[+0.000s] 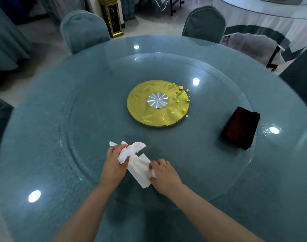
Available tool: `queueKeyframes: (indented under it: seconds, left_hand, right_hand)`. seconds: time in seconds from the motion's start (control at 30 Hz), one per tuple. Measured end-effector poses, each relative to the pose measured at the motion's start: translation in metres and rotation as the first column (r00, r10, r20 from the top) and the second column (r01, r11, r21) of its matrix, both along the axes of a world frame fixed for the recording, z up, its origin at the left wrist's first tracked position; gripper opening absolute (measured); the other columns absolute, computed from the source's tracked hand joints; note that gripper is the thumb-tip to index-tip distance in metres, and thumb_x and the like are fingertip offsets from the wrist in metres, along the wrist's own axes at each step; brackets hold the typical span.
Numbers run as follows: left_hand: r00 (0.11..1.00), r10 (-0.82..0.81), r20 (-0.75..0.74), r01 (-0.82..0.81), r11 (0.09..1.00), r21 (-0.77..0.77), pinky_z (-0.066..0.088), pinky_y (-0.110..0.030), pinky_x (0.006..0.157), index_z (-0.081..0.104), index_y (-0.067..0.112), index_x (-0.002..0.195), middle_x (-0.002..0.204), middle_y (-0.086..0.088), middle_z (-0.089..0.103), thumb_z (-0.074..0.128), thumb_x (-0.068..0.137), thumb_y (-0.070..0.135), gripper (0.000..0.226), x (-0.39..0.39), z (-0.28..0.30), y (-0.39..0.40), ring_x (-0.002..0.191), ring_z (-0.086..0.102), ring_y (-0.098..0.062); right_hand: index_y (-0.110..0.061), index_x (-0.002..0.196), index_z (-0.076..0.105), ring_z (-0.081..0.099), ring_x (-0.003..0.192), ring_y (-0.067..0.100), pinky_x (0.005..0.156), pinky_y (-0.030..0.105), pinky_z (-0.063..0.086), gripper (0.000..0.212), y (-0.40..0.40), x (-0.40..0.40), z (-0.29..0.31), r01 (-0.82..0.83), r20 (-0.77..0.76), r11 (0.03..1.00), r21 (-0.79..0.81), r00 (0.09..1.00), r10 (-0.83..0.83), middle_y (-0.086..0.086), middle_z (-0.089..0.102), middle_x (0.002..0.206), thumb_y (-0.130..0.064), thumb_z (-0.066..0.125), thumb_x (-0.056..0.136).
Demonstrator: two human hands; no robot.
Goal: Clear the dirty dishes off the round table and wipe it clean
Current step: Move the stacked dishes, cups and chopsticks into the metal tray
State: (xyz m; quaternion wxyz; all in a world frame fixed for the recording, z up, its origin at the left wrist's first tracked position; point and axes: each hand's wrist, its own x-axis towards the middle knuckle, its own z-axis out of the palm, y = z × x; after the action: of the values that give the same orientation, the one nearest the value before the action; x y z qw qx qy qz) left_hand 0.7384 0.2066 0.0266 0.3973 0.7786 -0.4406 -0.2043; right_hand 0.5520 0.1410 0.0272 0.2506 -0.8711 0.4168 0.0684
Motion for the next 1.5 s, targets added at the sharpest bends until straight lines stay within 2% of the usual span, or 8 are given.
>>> queueKeyframes:
  seconds: [0.07,0.2,0.4,0.73,0.8,0.93,1.23,1.5]
  left_hand:
    - [0.998,0.066,0.014,-0.066,0.998,0.010,0.041,-0.019,0.083,0.055,0.014,0.126,0.125,-0.003,0.049,0.056,0.093,0.016,0.033,0.006,-0.001,0.019,0.100,0.036,0.029]
    - [0.979,0.201,0.041,-0.200,0.979,-0.030,0.033,0.000,0.077,0.055,0.011,0.128,0.125,-0.005,0.048,0.057,0.094,0.011,0.034,0.015,0.004,0.055,0.099,0.036,0.028]
    - [0.964,0.260,0.052,-0.263,0.963,0.059,0.035,-0.014,0.070,0.053,0.014,0.130,0.129,-0.006,0.043,0.054,0.094,0.014,0.036,0.032,0.004,0.108,0.096,0.047,-0.011]
    - [0.956,0.293,0.011,-0.293,0.956,0.017,0.036,-0.006,0.073,0.056,0.015,0.125,0.127,-0.001,0.044,0.046,0.085,0.030,0.044,0.041,0.008,0.154,0.098,0.045,0.017]
    - [0.962,0.273,0.020,-0.273,0.962,0.018,0.038,-0.006,0.074,0.057,0.015,0.124,0.125,-0.001,0.046,0.044,0.082,0.033,0.047,0.043,0.006,0.160,0.101,0.041,0.024]
    - [0.973,0.230,0.025,-0.231,0.973,0.029,0.051,-0.028,0.079,0.060,0.020,0.114,0.115,-0.001,0.054,0.041,0.084,0.047,0.044,0.045,0.000,0.165,0.102,0.053,-0.001]
    - [1.000,0.015,-0.026,-0.016,1.000,-0.017,0.036,-0.003,0.079,0.055,0.020,0.124,0.119,0.004,0.044,0.061,0.091,0.012,0.035,-0.012,0.003,0.134,0.105,0.044,0.017]
    - [0.944,-0.328,-0.049,0.327,0.945,-0.026,0.038,-0.003,0.079,0.055,0.025,0.122,0.115,0.011,0.043,0.049,0.078,0.038,0.047,-0.100,0.011,0.114,0.103,0.048,0.007]
  right_hand:
    - [-0.014,0.124,0.046,0.043,0.113,0.028,0.094,0.035,0.043,0.036,0.004,0.021,0.004,0.016,-0.021,1.000,0.020,1.000,-0.016,0.008,0.045,0.123,-0.023,0.054,0.091]
    - [-0.008,0.118,0.054,0.047,0.112,0.031,0.087,0.038,0.045,0.033,0.004,0.062,0.011,0.116,0.004,0.992,0.055,0.993,-0.117,0.012,0.048,0.120,-0.033,0.043,0.099]
    - [-0.007,0.128,0.035,0.051,0.116,0.032,0.088,0.038,0.046,0.049,0.013,0.109,0.014,0.264,0.015,0.957,0.118,0.964,-0.267,0.015,0.050,0.124,-0.006,0.059,0.086]
    - [-0.006,0.108,0.060,0.061,0.105,0.029,0.072,0.028,0.042,0.024,0.019,0.144,0.012,0.240,0.002,0.935,0.263,0.969,-0.249,0.010,0.063,0.115,-0.014,0.057,0.086]
    - [-0.006,0.104,0.058,0.058,0.097,0.028,0.070,0.028,0.040,0.023,0.022,0.134,0.013,0.240,0.060,0.934,0.265,0.963,-0.264,0.011,0.060,0.111,-0.019,0.056,0.084]
    - [-0.010,0.084,0.046,0.049,0.075,0.020,0.056,0.027,0.035,0.014,0.032,0.096,0.017,0.280,0.234,0.891,0.358,0.897,-0.376,0.005,0.056,0.090,-0.019,0.057,0.084]
    - [-0.015,0.095,0.054,0.053,0.073,0.013,0.059,0.020,0.039,0.014,0.073,-0.029,0.020,0.429,0.327,0.804,0.411,0.754,-0.570,-0.002,0.063,0.087,-0.015,0.060,0.082]
    - [-0.024,0.090,0.050,0.057,0.076,0.013,0.069,0.032,0.049,0.017,0.121,-0.144,0.018,0.585,0.248,0.638,0.500,0.609,-0.753,-0.004,0.063,0.088,-0.015,0.063,0.084]
